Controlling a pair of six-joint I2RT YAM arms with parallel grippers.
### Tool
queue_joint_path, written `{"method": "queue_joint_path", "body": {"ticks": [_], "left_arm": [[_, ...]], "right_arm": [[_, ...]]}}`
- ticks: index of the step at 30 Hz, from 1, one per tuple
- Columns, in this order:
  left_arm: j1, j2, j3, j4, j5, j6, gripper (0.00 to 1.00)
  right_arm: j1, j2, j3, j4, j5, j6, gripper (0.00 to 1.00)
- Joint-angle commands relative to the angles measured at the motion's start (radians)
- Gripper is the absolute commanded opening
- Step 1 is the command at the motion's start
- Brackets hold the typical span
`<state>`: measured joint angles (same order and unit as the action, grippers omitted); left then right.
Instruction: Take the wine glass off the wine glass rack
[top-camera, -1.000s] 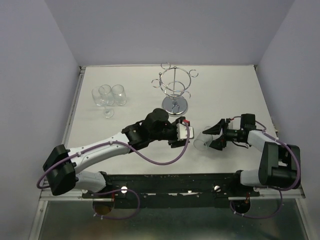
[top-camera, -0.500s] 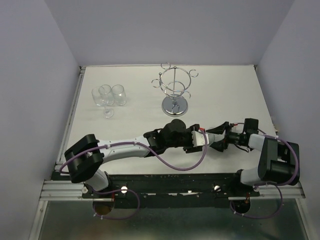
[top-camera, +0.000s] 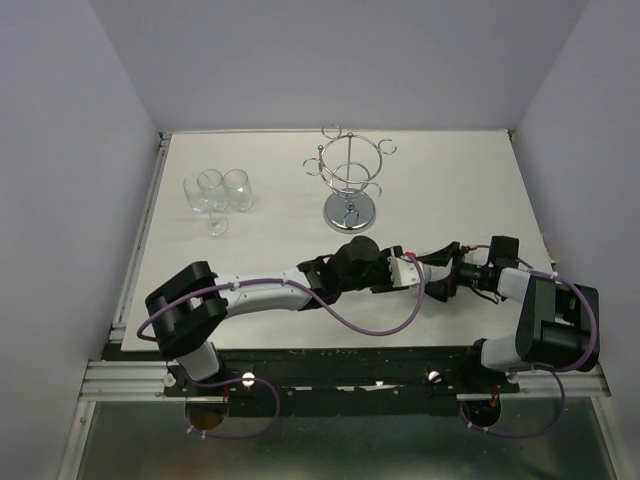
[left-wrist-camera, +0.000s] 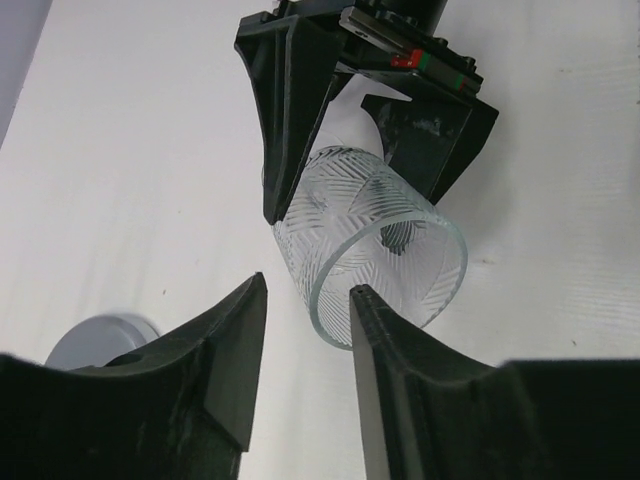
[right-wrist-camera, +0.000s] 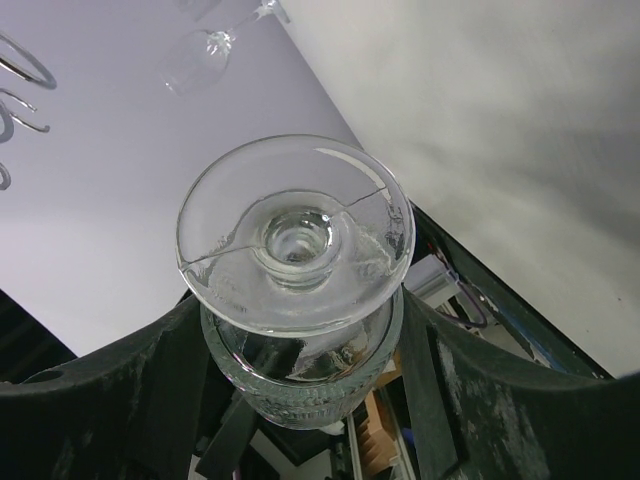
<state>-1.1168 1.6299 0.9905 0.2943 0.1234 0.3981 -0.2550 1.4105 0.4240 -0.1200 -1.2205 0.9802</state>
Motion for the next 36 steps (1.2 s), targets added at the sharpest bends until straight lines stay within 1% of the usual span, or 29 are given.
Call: {"method": "queue_joint_path", "body": {"ticks": [1,6,9,13,16,17,18,21,22,23,30,33,35,36], "left_arm": [[0.002,0.028,0.023,0.060,0.011,0.056,0.49],[0.002,0.068,0.049,0.086,0.035,0.140,0.48],[0.002,0.093,0.065,0.092,0.041,0.179,0.42],[0.002,0.122,0.076,0.103,0.048,0.196,0.29],[0.002,0.137,0.088,0.095,0.053,0.193,0.11],[0.003,0.142,0.092,0.094,0.053,0.186,0.04],[0.002,0.142,0.096,0.095,0.051,0.179,0.00],[0.005,0.142,0.102,0.089,0.053,0.145,0.00],[0.008,0.143,0.103,0.085,0.051,0.136,0.00],[0.011,0.142,0.105,0.083,0.051,0.124,0.00],[0.038,0.122,0.123,0.074,0.010,0.051,0.00],[0.054,0.113,0.140,0.060,-0.004,0.001,0.00],[0.069,0.111,0.157,0.051,-0.024,-0.047,0.00],[0.075,0.113,0.169,0.045,-0.040,-0.080,0.00]], "right_arm": [[-0.015,-0.019,0.012,-0.001,-0.057,0.025,0.01],[-0.021,-0.016,0.002,-0.001,-0.054,0.029,0.01],[-0.027,-0.015,0.005,-0.004,-0.053,0.028,0.01],[-0.035,-0.015,0.007,-0.017,-0.050,0.025,0.01],[-0.041,-0.013,0.009,-0.032,-0.040,0.018,0.01],[-0.043,-0.015,0.012,-0.038,-0.036,0.009,0.07],[-0.044,-0.013,0.016,-0.050,-0.027,0.000,0.24],[-0.052,-0.015,0.042,-0.086,-0.007,-0.043,0.71],[-0.055,-0.015,0.053,-0.086,-0.002,-0.052,0.91],[-0.061,-0.015,0.064,-0.096,0.009,-0.067,1.00],[-0.072,-0.008,0.151,-0.262,0.114,-0.188,1.00],[-0.073,-0.010,0.196,-0.383,0.220,-0.259,1.00],[-0.081,-0.013,0.216,-0.426,0.275,-0.307,1.00],[-0.081,-0.010,0.234,-0.475,0.333,-0.339,1.00]]}}
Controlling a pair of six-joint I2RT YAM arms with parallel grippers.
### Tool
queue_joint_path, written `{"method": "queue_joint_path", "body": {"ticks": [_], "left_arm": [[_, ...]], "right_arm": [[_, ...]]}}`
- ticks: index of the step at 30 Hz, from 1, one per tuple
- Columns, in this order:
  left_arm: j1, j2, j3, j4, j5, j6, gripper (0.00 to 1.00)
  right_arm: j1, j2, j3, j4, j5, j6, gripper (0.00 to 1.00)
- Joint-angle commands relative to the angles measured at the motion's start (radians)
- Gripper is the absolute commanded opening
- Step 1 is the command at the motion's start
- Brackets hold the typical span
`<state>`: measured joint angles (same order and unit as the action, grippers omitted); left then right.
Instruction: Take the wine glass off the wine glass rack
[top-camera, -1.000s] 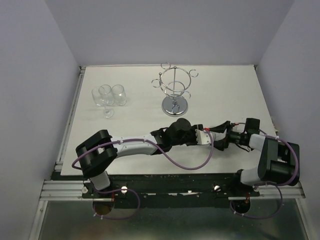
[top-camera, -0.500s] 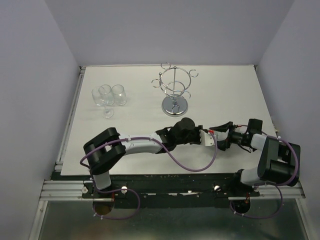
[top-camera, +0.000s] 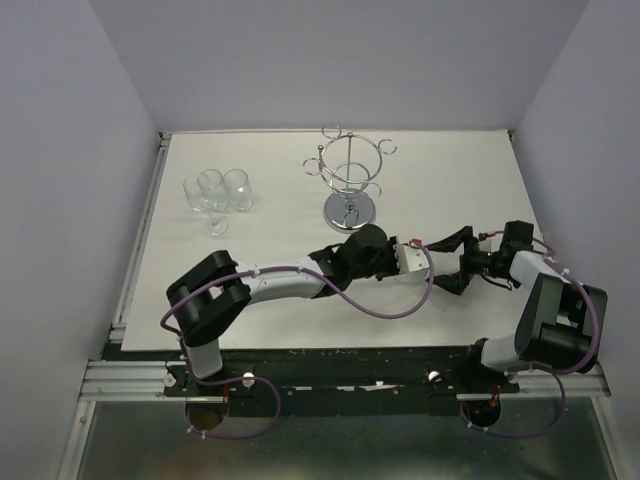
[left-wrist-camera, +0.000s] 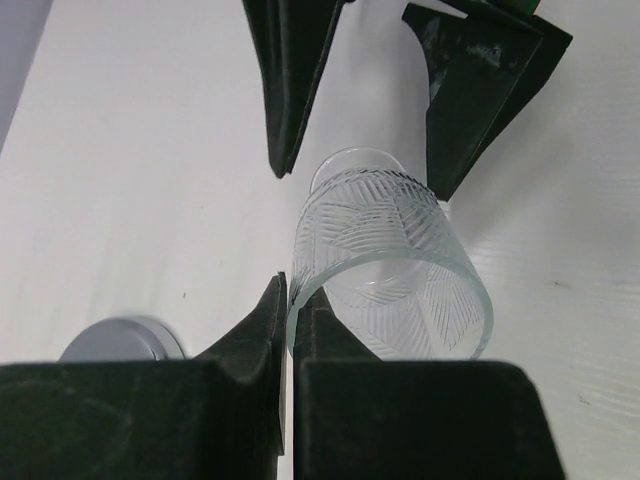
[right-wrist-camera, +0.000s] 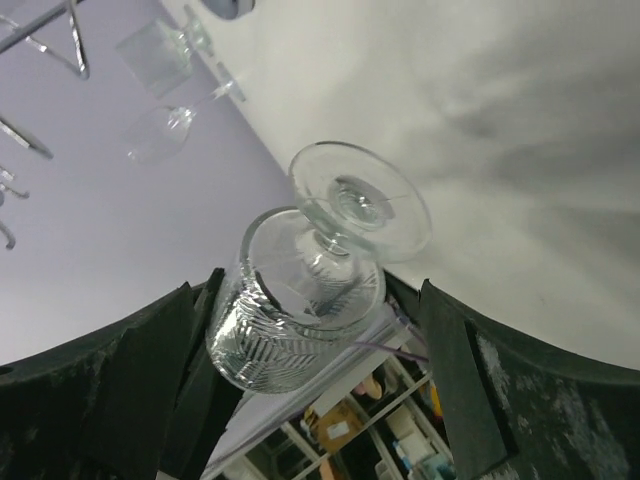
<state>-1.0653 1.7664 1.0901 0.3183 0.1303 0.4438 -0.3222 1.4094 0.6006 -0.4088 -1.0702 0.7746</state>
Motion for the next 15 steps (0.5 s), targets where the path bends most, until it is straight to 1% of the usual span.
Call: {"method": "queue_joint_path", "body": {"ticks": [1,3,7,9,11,12,13,15], "left_arm": [[0.031,-0.022,0.083,0.007,-0.057,-0.155,0.00],[0.042,-0.024,0.117,-0.031,-0.055,-0.206,0.00],[0.059,-0.061,0.133,-0.122,0.005,-0.223,0.00],[0.086,-0.093,0.117,-0.166,0.101,-0.211,0.00],[0.128,-0.131,0.088,-0.214,0.298,-0.160,0.00],[0.149,-0.155,0.064,-0.250,0.374,-0.125,0.00],[0.165,-0.172,0.051,-0.290,0.429,-0.093,0.00],[0.201,-0.211,0.039,-0.410,0.485,-0.057,0.00]], "right_arm": [[-0.014,-0.010,0.077,-0.221,0.256,-0.161,1.00],[-0.024,-0.020,0.096,-0.246,0.334,-0.216,1.00],[-0.031,-0.061,0.117,-0.254,0.371,-0.311,1.00],[-0.031,-0.096,0.108,-0.246,0.394,-0.336,1.00],[-0.032,-0.134,0.082,-0.237,0.433,-0.334,1.00],[-0.032,-0.154,0.067,-0.229,0.446,-0.322,1.00],[-0.052,-0.173,0.056,-0.225,0.447,-0.307,1.00],[-0.092,-0.187,0.062,-0.226,0.432,-0.298,1.00]]}}
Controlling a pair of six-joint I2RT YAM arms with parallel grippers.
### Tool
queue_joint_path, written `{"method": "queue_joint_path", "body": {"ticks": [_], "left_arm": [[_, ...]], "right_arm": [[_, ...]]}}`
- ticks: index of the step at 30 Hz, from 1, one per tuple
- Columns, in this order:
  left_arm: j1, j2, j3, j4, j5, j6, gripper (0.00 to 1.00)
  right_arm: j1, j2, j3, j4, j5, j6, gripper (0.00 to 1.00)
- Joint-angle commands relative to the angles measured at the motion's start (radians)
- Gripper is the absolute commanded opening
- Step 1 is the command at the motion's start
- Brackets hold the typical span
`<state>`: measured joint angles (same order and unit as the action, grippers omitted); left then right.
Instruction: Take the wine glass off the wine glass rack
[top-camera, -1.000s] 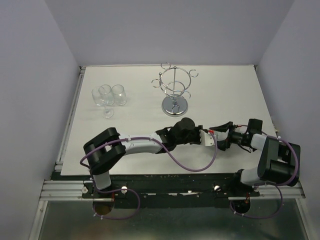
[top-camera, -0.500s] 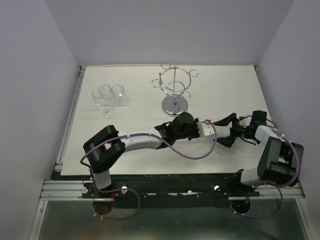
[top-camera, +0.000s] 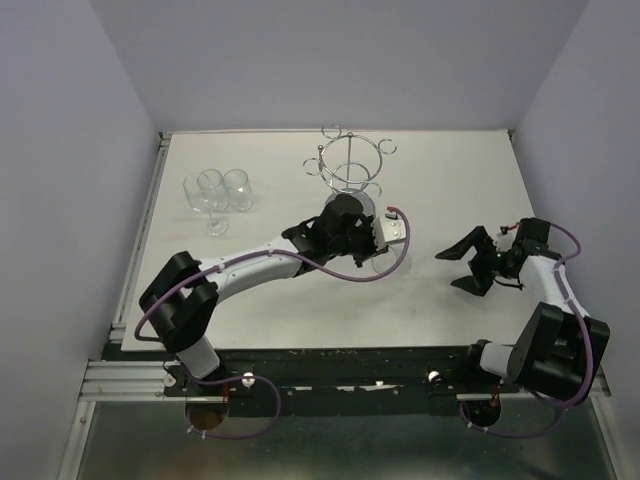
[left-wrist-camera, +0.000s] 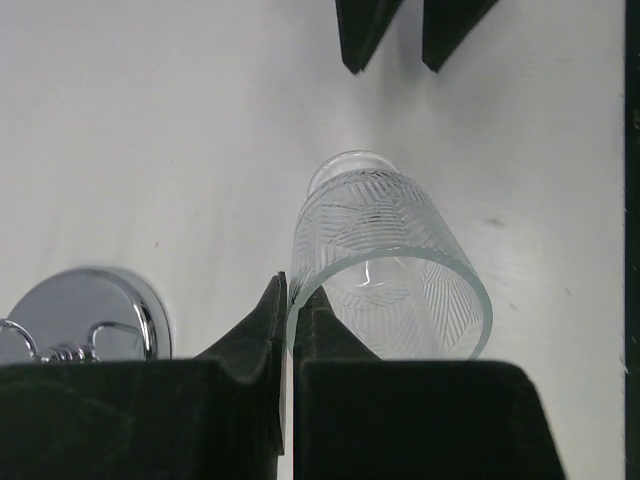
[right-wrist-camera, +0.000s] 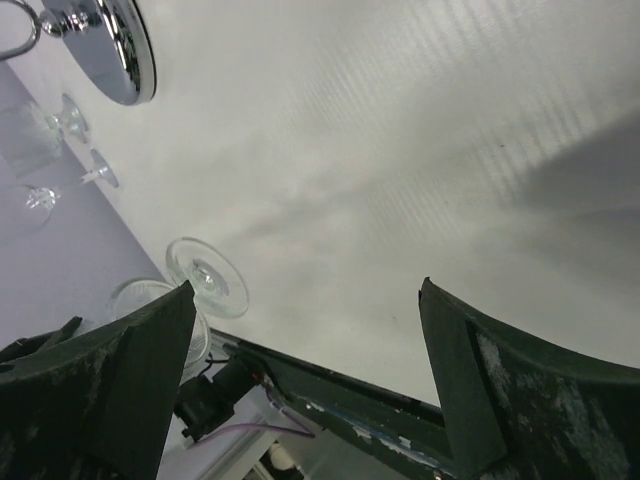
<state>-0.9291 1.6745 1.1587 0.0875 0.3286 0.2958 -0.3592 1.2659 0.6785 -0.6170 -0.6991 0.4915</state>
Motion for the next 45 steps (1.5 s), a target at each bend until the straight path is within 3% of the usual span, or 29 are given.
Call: {"method": "queue_joint_path", "body": {"ticks": [1,7,15,19,21,29,38,45], "left_arm": [[0.085,-0.133,-0.031,-0.233,0.317,0.106,0.00],[0.171,-0.214,0.005,-0.618,0.394,0.339,0.00],[0.248,-0.266,0.093,-1.066,0.216,0.663,0.00],[0.328,-0.301,0.101,-1.063,0.127,0.652,0.00],[0.380,-0.297,0.105,-1.002,0.080,0.556,0.00],[0.645,-0.144,0.309,-1.051,0.131,0.381,0.00],[0.757,0.103,0.636,-1.275,0.061,0.451,0.00],[0.792,0.221,0.785,-1.397,-0.005,0.581,0.00]], "right_arm": [[-0.067,-0.046,-0.007,-0.023,0.058,-0.031,1.00],[-0.081,-0.095,0.027,-0.050,0.130,-0.142,1.00],[-0.093,-0.117,0.085,-0.047,0.153,-0.270,1.00],[-0.093,-0.059,0.131,0.026,0.112,-0.295,1.00],[-0.093,-0.025,0.167,0.049,0.096,-0.320,1.00],[-0.064,0.137,0.357,0.125,0.098,-0.268,1.00],[0.016,0.262,0.451,0.211,0.020,-0.143,1.00],[0.058,0.262,0.379,0.275,0.021,-0.097,1.00]]}}
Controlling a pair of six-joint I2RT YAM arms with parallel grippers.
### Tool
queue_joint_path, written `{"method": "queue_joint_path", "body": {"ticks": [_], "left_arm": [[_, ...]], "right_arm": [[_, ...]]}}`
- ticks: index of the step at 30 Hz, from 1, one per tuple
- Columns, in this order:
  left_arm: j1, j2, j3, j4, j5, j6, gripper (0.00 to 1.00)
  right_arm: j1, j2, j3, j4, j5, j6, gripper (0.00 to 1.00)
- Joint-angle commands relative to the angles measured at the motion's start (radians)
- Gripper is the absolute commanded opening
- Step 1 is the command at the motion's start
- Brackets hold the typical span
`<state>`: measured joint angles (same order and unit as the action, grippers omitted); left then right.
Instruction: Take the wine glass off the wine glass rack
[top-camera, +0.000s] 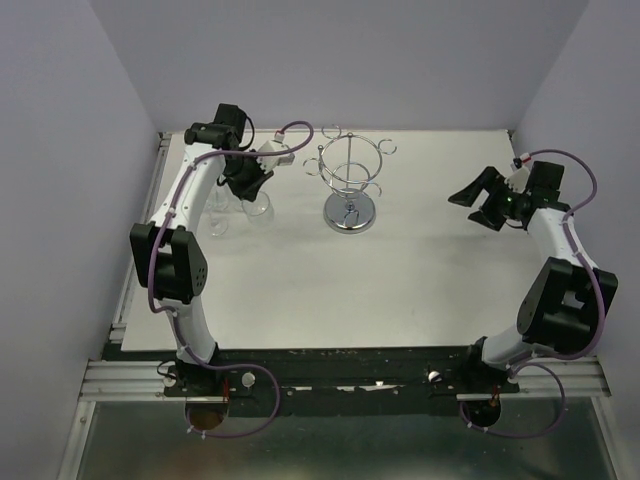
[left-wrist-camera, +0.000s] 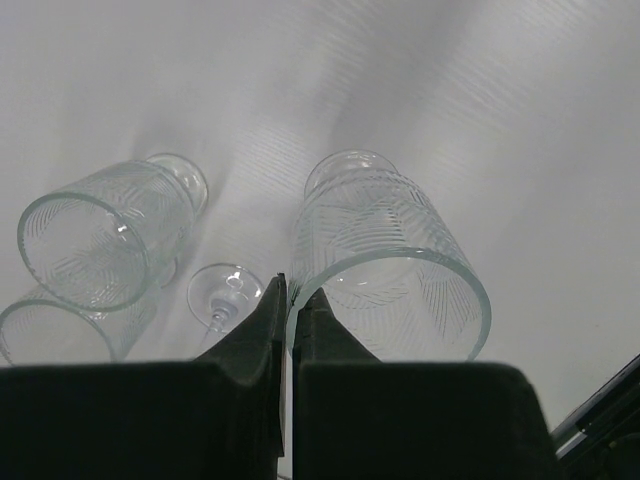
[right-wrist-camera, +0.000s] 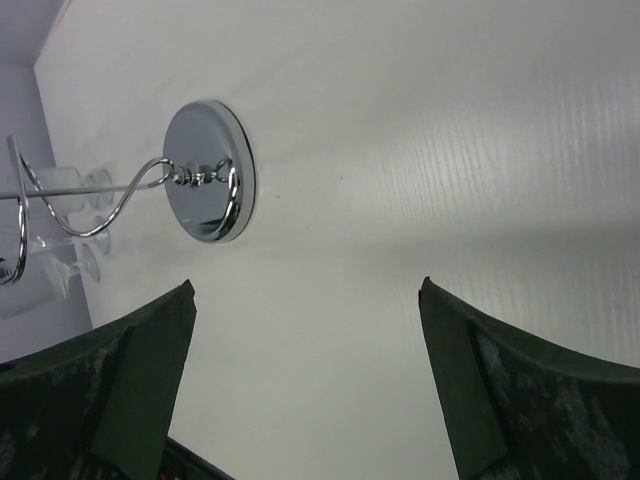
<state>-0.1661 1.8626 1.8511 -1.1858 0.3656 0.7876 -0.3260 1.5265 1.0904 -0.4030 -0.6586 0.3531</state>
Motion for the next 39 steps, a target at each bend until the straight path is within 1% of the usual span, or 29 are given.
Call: {"method": "queue_joint_path", "body": {"ticks": [1,6,12,15,24,39], "left_arm": [[0.037,0.047,0.117,-0.141,-0.045,0.105,0.00],[0.076,0.116,0.172,-0.163,-0.093,0.150,0.00],[0.100,0.184,0.203,-0.167,-0.090,0.163,0.00],[0.100,0.184,0.197,-0.135,-0.093,0.164,0.00],[0.100,0.216,0.194,-0.104,-0.094,0.125,0.00],[0.100,0.207,0.123,-0.046,-0.099,0.153,0.00]], "right_arm": [[0.034,-0.002,-0.037,0.058,-0.019,0.035,1.00],[0.050,-0.008,-0.037,0.064,-0.007,0.015,1.00],[0.050,-0.009,-0.037,0.061,0.016,-0.008,1.00],[0.050,-0.006,-0.046,0.072,0.025,-0.017,1.00],[0.051,0.058,0.028,0.055,0.011,-0.020,1.00],[0.051,0.044,0.016,0.058,0.033,-0.029,1.00]]}}
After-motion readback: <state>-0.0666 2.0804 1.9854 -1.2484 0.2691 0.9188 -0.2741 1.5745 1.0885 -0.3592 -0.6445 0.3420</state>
